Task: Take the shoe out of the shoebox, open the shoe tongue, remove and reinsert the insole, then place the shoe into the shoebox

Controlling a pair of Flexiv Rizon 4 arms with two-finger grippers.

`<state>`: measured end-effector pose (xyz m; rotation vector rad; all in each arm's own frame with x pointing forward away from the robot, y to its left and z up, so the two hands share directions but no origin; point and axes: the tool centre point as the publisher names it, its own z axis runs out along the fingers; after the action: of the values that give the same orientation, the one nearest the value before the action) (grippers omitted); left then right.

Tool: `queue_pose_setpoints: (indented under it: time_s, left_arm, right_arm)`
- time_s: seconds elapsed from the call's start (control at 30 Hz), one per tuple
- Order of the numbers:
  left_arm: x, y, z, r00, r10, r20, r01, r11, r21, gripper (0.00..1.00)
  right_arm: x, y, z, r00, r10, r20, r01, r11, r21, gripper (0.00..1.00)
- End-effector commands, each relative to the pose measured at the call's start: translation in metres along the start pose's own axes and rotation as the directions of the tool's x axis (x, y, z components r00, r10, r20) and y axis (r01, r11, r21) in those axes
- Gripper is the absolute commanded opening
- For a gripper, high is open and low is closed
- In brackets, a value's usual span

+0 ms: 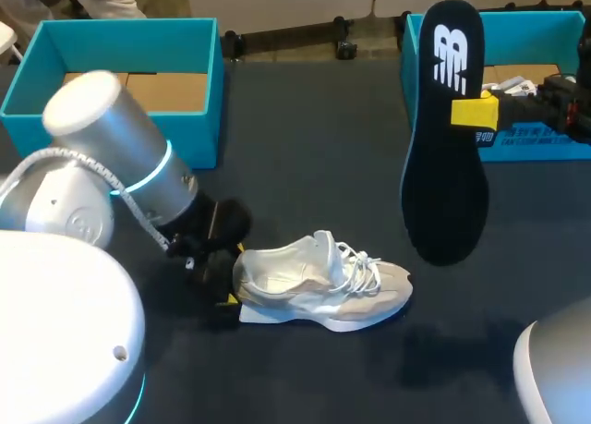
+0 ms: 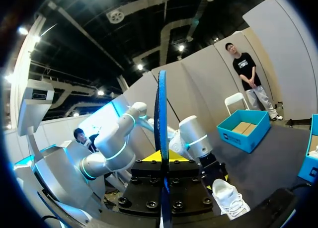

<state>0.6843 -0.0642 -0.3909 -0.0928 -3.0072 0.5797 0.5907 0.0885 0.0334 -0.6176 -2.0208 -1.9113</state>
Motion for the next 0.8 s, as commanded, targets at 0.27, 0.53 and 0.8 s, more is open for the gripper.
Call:
queue_pose_setpoints:
  time_s: [0.27, 0.53, 0.8]
  left_arm:
    - [-0.003, -0.008, -0.019, 1.000, 0.003, -0.025, -0.011, 0.949, -0.315, 1.00]
    - [0.004, -0.013, -0.023, 1.000, 0.001, 0.003, 0.000, 0.941, -0.340, 1.00]
    - [0.007, -0.011, -0.027, 1.000, 0.002, 0.016, 0.004, 0.945, -0.328, 1.00]
  right_arm:
    - [-0.002, 0.002, 0.002, 1.000, 0.000, -0.003, 0.000, 1.000, 0.003, 0.00]
    - [-0.002, 0.002, 0.002, 1.000, 0.000, -0.003, 0.000, 1.000, 0.003, 0.00]
    - [-0.002, 0.002, 0.002, 1.000, 0.000, -0.003, 0.000, 1.000, 0.003, 0.00]
